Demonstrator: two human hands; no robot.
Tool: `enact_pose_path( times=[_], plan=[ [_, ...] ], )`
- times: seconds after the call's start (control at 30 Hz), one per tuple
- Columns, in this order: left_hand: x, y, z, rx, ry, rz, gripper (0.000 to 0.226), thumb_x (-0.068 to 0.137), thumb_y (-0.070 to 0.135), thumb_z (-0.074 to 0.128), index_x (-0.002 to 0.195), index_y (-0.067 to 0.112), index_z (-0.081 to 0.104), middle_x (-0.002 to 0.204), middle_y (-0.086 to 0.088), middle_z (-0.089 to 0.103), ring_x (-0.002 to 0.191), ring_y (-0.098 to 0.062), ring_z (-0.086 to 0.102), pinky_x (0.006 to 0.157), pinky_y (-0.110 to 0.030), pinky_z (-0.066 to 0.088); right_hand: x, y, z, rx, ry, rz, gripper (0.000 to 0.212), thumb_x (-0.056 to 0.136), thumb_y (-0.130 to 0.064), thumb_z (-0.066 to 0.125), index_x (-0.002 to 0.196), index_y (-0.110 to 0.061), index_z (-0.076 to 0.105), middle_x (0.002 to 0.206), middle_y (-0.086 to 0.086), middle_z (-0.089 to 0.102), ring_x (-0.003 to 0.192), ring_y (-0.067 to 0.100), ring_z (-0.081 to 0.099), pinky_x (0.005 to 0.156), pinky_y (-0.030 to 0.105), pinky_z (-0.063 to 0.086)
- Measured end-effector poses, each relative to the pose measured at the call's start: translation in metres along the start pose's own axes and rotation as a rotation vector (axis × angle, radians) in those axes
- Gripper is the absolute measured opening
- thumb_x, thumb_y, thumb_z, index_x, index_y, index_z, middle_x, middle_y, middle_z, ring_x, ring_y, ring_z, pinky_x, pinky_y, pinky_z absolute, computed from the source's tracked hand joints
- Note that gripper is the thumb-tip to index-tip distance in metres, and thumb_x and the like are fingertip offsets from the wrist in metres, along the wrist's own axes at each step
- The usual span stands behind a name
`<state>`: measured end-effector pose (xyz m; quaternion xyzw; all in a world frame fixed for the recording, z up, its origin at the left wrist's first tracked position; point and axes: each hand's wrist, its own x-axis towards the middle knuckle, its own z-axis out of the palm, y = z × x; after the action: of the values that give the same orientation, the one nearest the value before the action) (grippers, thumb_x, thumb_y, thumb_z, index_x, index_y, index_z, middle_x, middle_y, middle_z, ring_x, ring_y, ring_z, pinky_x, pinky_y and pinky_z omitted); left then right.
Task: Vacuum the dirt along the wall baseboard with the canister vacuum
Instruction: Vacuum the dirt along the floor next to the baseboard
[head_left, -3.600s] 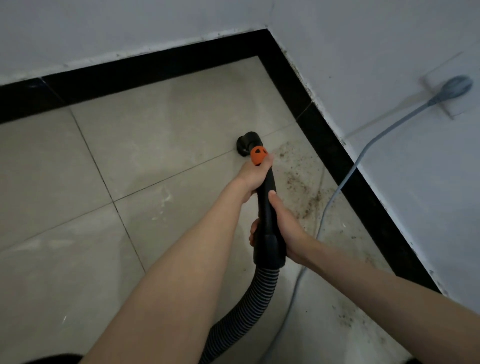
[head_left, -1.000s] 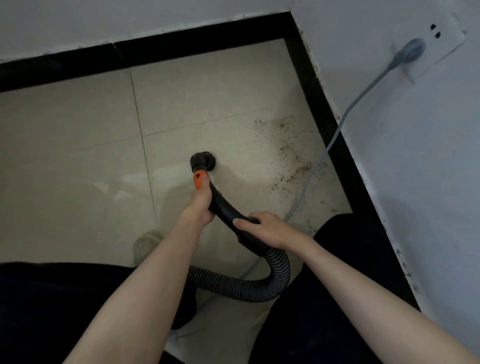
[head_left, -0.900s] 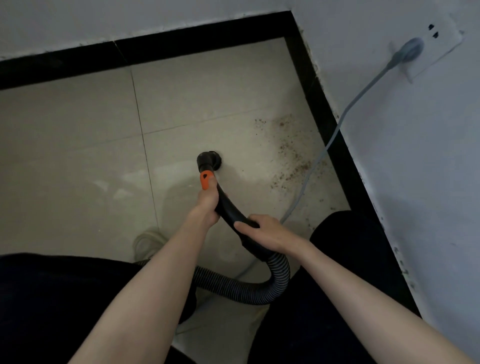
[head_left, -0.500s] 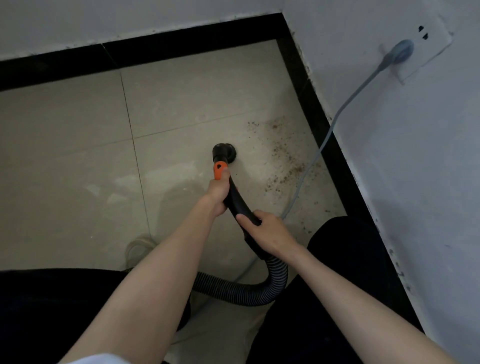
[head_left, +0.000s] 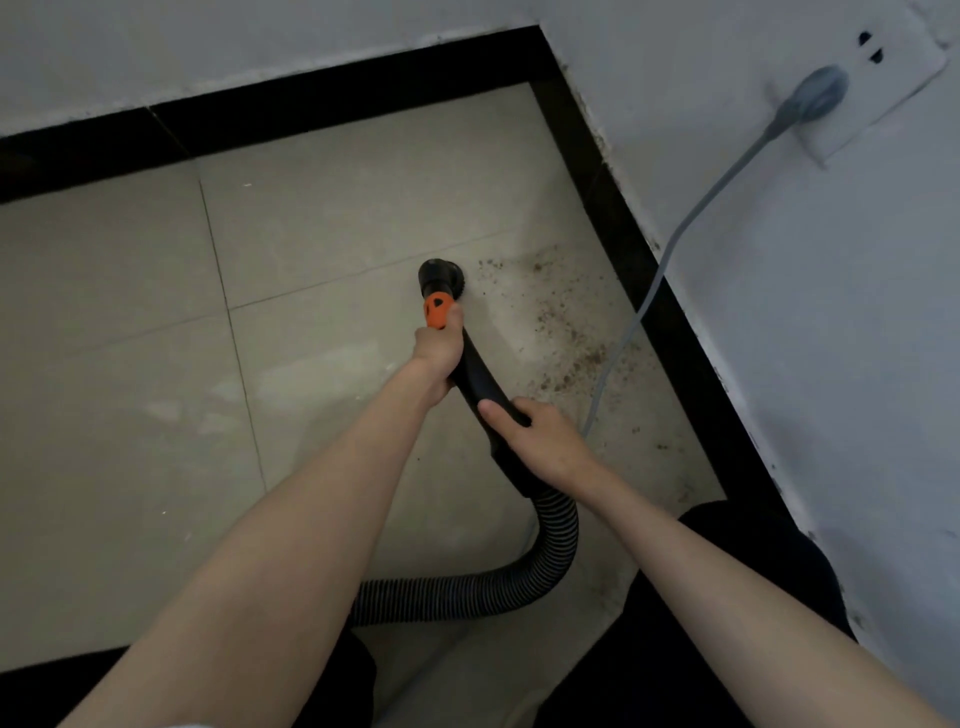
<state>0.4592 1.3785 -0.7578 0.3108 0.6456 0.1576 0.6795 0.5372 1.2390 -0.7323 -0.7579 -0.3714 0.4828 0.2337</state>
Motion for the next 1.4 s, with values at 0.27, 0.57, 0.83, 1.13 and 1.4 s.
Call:
enact_pose_path(
  times=[0.27, 0.57, 0.83, 1.13, 1.4],
  plan=[
    [-0.002, -0.024, 0.018, 0.128, 0.061, 0.039, 0.063, 0.096, 0.051, 0.039, 0.133, 0.000, 0.040, 0.122, -0.017, 0.055, 0.109, -0.032, 0.056, 0.095, -0.041, 0.047, -0.019, 0.018, -0.005, 0.098, -0.001, 0.024, 0.041, 0.087, -0.059, 0.056, 0.071, -0.022, 0.062, 0.059, -0.012, 0.068, 0.052, 0.006, 0.065, 0.047, 0.019, 0.045],
    [0.011, -0.003, 0.035, 0.189, 0.045, 0.058, 0.067, 0.095, 0.051, 0.041, 0.137, -0.001, 0.036, 0.127, -0.018, 0.053, 0.113, -0.033, 0.054, 0.097, -0.041, 0.047, -0.002, 0.013, -0.015, 0.171, 0.040, 0.006, 0.040, 0.091, -0.053, 0.056, 0.062, -0.027, 0.055, 0.045, -0.020, 0.057, 0.043, -0.004, 0.055, 0.041, 0.008, 0.034],
    [0.032, 0.017, 0.041, 0.118, 0.039, 0.078, 0.056, 0.097, 0.046, 0.041, 0.131, 0.001, 0.044, 0.110, -0.012, 0.058, 0.092, -0.024, 0.056, 0.077, -0.032, 0.048, 0.024, 0.005, -0.023, 0.104, 0.070, -0.011, 0.043, 0.088, -0.061, 0.054, 0.066, -0.024, 0.059, 0.056, -0.010, 0.061, 0.053, 0.005, 0.060, 0.049, 0.018, 0.039],
    [0.028, 0.009, 0.064, -0.007, -0.091, 0.000, 0.050, 0.095, 0.053, 0.042, 0.111, 0.006, 0.047, 0.086, -0.007, 0.057, 0.073, -0.019, 0.057, 0.071, -0.032, 0.049, 0.017, 0.015, -0.042, -0.128, 0.144, 0.052, 0.048, 0.085, -0.070, 0.046, 0.073, -0.026, 0.058, 0.069, -0.005, 0.064, 0.065, 0.015, 0.063, 0.057, 0.032, 0.050],
    [0.035, 0.016, 0.087, -0.002, -0.131, 0.007, 0.039, 0.095, 0.051, 0.044, 0.086, 0.013, 0.047, 0.075, -0.007, 0.056, 0.063, -0.019, 0.054, 0.063, -0.029, 0.048, 0.018, 0.029, -0.054, -0.038, 0.120, 0.056, 0.043, 0.081, -0.069, 0.055, 0.088, -0.027, 0.058, 0.081, -0.005, 0.065, 0.076, 0.013, 0.063, 0.071, 0.036, 0.055]
  ],
)
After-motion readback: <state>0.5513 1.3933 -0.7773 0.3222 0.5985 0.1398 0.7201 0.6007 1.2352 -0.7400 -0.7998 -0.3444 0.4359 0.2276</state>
